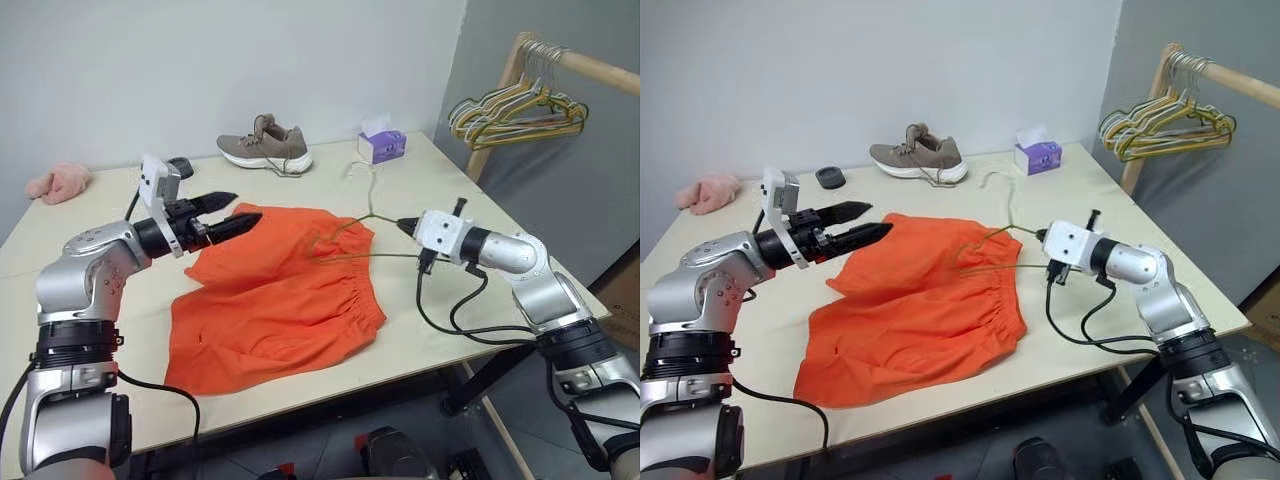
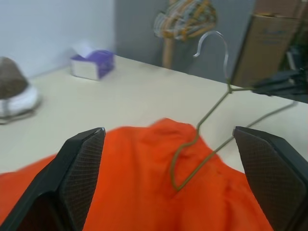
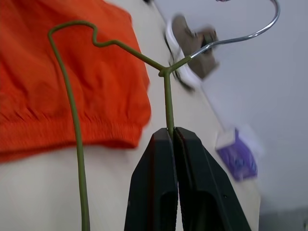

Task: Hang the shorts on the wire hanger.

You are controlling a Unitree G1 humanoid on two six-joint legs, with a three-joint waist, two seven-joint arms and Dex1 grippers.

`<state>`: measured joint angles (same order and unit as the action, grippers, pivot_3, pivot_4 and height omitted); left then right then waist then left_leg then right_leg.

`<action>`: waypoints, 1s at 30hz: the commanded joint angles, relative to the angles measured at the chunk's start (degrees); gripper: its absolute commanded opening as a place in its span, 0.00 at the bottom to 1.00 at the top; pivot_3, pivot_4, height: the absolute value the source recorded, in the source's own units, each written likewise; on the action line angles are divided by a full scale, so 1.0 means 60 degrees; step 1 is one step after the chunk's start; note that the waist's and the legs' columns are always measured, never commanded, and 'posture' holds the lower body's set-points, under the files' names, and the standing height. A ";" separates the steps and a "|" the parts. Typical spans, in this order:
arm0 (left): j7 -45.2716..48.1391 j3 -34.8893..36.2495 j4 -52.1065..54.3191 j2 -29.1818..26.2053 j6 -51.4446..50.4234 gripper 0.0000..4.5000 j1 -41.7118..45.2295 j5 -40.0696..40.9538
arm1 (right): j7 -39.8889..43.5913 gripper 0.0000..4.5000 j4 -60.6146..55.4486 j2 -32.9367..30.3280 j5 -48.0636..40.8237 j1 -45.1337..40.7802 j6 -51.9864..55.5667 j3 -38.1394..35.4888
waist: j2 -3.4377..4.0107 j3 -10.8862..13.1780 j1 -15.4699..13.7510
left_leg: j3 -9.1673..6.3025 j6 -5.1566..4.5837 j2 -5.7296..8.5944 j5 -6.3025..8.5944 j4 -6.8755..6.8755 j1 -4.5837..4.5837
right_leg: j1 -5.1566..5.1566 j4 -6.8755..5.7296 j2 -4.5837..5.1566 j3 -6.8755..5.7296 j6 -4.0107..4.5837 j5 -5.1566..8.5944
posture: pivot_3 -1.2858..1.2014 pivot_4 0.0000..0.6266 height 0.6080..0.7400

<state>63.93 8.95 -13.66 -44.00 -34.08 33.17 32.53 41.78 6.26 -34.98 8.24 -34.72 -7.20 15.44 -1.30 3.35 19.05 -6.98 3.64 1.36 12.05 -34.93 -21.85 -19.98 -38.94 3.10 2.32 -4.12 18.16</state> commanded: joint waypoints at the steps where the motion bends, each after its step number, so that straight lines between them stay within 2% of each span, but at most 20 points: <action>1: 0.1097 -0.0635 0.0398 -0.0407 -0.0068 1.00 -0.0002 -0.0152 | 0.0296 0.01 -0.0400 0.0118 0.0035 -0.0683 -0.0830 0.0052 | 0.0005 0.0003 -0.0001 | -0.0005 0.0000 -0.0001 -0.0001 0.0001 0.0005 | 0.0000 -0.0006 -0.0001 -0.0001 0.0001 0.0000 | 0.40 0.00 1.00; 7: 0.1519 -0.1435 -0.0116 -0.0269 0.0759 1.00 0.0141 -0.1045 | 0.0808 0.01 -0.0593 0.0368 -0.0309 -0.1100 -0.1053 0.0063 | 0.0006 0.0004 -0.0017 | -0.0031 -0.0008 -0.0008 -0.0006 0.0000 0.0007 | 0.0003 -0.0008 -0.0004 -0.0009 0.0005 -0.0002 | 0.40 0.00 1.00; 16: 0.1729 -0.2016 -0.0558 0.0209 0.1447 1.00 0.0190 -0.1765 | 0.1173 0.01 -0.1076 0.0574 -0.0625 -0.1040 -0.0842 -0.0021 | 0.0006 0.0004 -0.0010 | -0.0038 -0.0009 -0.0010 -0.0006 0.0000 0.0004 | 0.0000 -0.0007 0.0009 -0.0003 0.0005 -0.0002 | 0.40 0.00 1.00; 19: 0.2026 -0.2118 -0.0559 0.0280 0.1466 0.87 0.0179 -0.1757 | 0.1221 0.00 -0.1299 0.0626 -0.0692 -0.0960 -0.0689 -0.0032 | 0.0006 0.0004 -0.0009 | -0.0043 -0.0009 -0.0010 -0.0006 0.0000 0.0005 | 0.0000 -0.0011 0.0007 -0.0006 0.0005 -0.0002 | 0.39 0.00 1.00; 30: 0.2215 -0.2186 -0.0720 0.0416 0.1694 0.09 0.0286 -0.2026 | 0.1292 0.00 -0.1718 0.0730 -0.0705 -0.0715 -0.0286 -0.0021 | 0.0006 0.0003 0.0009 | -0.0047 -0.0010 -0.0010 -0.0007 -0.0002 0.0005 | 0.0002 -0.0011 0.0008 -0.0007 0.0005 -0.0003 | 0.39 0.00 1.00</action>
<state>77.03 -4.80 -18.51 -41.28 -24.57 33.33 20.43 49.83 -1.59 -31.00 5.38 -38.76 -9.14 16.81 -1.26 3.37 19.10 -7.26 3.59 1.30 12.01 -34.94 -21.82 -19.97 -39.01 3.15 2.28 -4.09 18.14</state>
